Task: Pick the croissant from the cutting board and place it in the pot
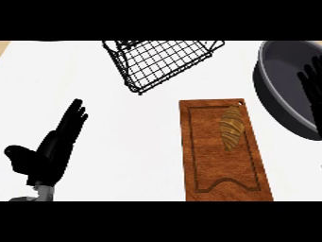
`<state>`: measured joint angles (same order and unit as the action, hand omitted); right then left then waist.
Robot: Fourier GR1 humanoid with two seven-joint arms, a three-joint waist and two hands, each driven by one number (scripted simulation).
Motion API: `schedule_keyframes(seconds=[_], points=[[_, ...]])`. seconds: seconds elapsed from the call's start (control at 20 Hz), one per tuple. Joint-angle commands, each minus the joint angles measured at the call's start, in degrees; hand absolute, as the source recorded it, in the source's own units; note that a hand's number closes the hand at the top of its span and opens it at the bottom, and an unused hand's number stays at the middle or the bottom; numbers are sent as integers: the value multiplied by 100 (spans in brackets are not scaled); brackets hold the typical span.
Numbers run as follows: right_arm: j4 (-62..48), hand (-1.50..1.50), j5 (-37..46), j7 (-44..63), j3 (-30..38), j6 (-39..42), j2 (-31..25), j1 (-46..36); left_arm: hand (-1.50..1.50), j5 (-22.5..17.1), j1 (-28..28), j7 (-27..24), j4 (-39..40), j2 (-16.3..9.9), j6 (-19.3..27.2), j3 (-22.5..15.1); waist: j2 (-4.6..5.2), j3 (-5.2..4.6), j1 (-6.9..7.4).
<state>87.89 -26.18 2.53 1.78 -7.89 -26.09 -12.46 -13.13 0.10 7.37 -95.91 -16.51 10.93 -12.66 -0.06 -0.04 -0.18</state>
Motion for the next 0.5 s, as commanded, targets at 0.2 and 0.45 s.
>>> schedule_keyframes(seconds=[0.2,0.45], points=[[-1906,150,449,-1637,464,1295,-613,-721,0,255,-787,13,-36,-223,485,875,100,27,237],[-2888,-150,2183,-2999,-8,91,-441,-552,0,158,-976,419,-104,-310,480,947,103,31,275]])
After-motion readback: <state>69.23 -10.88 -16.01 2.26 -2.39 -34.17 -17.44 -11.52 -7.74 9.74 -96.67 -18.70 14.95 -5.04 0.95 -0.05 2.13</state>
